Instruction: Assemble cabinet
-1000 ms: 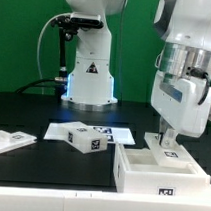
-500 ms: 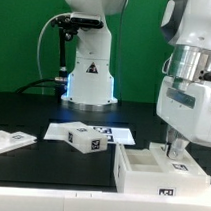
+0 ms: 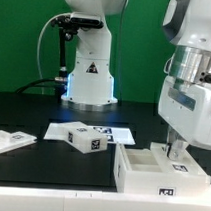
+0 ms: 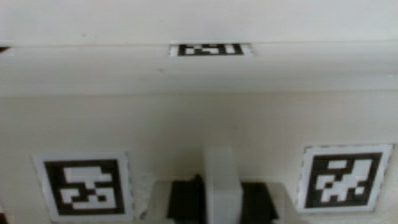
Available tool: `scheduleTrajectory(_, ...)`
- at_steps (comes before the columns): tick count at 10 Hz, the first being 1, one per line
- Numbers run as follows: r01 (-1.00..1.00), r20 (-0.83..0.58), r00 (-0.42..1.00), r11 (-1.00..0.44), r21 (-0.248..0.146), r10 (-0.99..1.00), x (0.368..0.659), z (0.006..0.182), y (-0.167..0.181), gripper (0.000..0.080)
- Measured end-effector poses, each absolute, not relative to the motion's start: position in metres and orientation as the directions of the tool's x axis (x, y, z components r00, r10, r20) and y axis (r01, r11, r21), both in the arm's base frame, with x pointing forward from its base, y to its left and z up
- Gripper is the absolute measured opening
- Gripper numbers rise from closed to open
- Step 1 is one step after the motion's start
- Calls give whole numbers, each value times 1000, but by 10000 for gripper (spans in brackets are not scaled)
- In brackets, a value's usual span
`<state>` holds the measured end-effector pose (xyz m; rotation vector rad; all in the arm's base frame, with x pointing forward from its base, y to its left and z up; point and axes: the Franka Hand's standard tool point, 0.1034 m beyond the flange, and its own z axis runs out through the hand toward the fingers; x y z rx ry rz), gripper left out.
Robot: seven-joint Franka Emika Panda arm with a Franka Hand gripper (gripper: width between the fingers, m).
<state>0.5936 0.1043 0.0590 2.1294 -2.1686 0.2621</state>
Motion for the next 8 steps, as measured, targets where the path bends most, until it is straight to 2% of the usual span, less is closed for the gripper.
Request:
scheduleTrajectory(1, -998, 184, -23, 13, -58, -983, 594, 59, 104, 140)
scheduleTrajectory(2, -998, 183, -12, 1, -58, -983, 595, 61, 103, 140)
scheduleTrajectory(4, -997, 160, 23, -35, -72, -987, 596, 85, 90, 478)
scheduleTrajectory(5, -996, 146, 24, -35, -76, -989, 588, 90, 86, 478)
scheduleTrajectory(6, -997, 130, 12, -21, -69, -991, 573, 93, 81, 671)
scheduleTrajectory(7, -998, 124, 5, -13, -58, -992, 564, 92, 80, 671)
scheduleTrajectory(8, -998, 127, 6, -14, -59, -992, 565, 91, 79, 780)
